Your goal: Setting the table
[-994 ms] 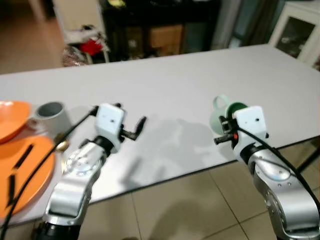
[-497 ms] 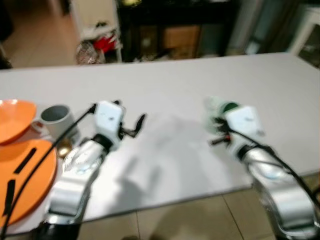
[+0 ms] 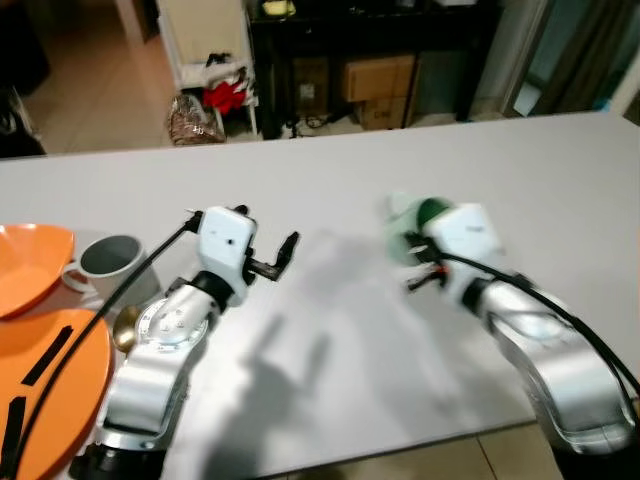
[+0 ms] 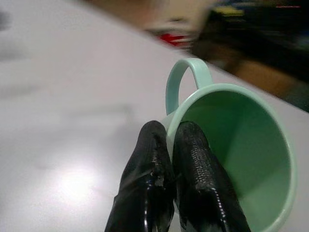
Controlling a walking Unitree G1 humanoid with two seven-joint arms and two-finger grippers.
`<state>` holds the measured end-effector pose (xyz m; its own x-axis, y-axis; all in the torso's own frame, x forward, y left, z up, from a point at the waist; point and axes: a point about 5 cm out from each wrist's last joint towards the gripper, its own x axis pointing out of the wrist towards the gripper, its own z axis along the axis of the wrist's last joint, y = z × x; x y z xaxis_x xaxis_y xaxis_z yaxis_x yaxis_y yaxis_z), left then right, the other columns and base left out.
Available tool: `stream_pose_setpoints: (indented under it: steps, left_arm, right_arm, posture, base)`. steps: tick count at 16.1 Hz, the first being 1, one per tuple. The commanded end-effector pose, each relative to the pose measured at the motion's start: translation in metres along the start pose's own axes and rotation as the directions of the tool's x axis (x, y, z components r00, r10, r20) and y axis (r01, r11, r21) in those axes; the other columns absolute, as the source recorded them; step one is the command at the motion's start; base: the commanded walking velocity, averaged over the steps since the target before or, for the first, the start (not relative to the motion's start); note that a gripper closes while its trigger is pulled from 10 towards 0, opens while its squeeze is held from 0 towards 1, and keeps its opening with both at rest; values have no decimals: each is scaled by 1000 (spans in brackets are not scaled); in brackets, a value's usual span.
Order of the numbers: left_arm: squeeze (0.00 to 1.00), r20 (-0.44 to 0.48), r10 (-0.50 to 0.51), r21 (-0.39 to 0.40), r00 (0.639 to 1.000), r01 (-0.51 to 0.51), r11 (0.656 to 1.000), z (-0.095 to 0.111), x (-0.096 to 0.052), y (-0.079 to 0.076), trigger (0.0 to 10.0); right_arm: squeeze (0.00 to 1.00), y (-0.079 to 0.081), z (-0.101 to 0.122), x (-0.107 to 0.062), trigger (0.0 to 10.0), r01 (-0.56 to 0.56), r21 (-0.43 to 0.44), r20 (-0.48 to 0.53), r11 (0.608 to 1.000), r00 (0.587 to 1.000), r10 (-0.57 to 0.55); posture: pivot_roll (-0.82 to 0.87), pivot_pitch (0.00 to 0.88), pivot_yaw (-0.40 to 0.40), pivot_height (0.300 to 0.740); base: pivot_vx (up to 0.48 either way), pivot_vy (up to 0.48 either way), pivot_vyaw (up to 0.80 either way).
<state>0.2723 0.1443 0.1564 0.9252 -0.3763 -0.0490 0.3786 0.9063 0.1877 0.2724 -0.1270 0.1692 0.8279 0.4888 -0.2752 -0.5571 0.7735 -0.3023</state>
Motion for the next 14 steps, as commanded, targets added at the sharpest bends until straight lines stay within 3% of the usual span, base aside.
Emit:
stream_pose_setpoints:
  steps: [1,3,6,10,14]
  left_arm:
    - [0,15,-52,0,999,52,999,5,3,-4,10000]
    - [0,-15,-161,21,987,161,987,3,1,-10,10000]
    - [0,-85,-292,49,953,296,954,-2,-3,-10,10000]
    - [0,-129,-388,37,913,395,918,-2,-12,-8,10000]
    - [0,-165,-457,11,874,465,885,-2,-21,-10,10000]
  right_arm:
    - [0,-3,-4,2,10000,-54,-22,-28,998,998,53]
    - [0,-5,-5,8,10000,-148,-18,-46,989,988,147]
    - [0,-18,-6,32,10000,-281,-103,-103,954,957,271]
    - [0,-44,-7,59,10000,-361,-167,-179,918,926,331]
    - [0,-56,-7,76,10000,-447,-227,-269,865,883,385]
  posture:
    - [27,0,11,740]
    - [29,0,12,740]
    - [27,0,24,740]
    - [38,0,40,740]
    - [61,0,33,740]
  base:
    - [0,0,0]
    - [0,0,0]
    - [0,0,0]
    - [0,0,0]
    - [0,0,0]
